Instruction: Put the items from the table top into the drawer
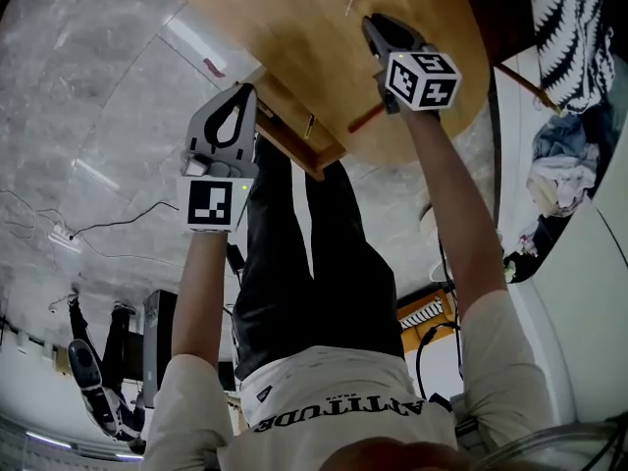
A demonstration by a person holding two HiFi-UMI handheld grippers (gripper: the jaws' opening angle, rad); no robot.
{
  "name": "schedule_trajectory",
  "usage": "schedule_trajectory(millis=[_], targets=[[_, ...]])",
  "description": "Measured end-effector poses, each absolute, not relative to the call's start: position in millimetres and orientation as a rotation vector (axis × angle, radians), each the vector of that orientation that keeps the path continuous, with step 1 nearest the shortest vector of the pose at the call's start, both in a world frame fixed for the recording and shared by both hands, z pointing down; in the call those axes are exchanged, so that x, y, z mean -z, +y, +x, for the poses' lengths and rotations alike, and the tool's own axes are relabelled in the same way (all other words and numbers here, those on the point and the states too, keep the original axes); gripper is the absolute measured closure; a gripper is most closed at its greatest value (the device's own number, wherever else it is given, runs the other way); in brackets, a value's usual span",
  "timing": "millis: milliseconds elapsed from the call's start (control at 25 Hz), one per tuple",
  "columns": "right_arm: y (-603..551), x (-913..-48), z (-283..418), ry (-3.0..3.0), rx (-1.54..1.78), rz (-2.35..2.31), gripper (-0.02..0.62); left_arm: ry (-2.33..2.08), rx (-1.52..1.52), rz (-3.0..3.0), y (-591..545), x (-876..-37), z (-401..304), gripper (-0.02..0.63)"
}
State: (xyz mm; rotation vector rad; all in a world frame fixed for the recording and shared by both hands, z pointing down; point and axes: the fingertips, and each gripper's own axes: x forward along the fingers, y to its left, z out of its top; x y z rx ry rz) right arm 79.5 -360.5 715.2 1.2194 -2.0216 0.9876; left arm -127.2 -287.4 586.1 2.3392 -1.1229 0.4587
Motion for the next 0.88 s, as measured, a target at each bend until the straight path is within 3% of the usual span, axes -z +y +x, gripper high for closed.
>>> schedule_trajectory(millis=[600, 680, 760, 880], targets=[[-401.8, -797.0, 80.7, -1.817, -1.076, 1.395, 0.44, -1.146, -0.466, 2.3, -284.5, -634.0, -138.4, 0.584], [-402.3, -802.1, 82.7, -1.772, -1.052, 1.435, 0.443, -1.143, -0.468, 2.298, -280.8, -636.1, -139.7, 0.584], [-403.7, -803.2, 87.4, -1.725, -1.025, 1.493, 0.506, -1.142, -0.469, 2.291, -277.0, -638.1, -142.6, 0.584], [-404.0, -802.5, 90.6, -1.698, -1.02, 1.537, 0.526, -1.144, -0.468, 2.276, -270.1, -642.3, -146.3, 0.584]])
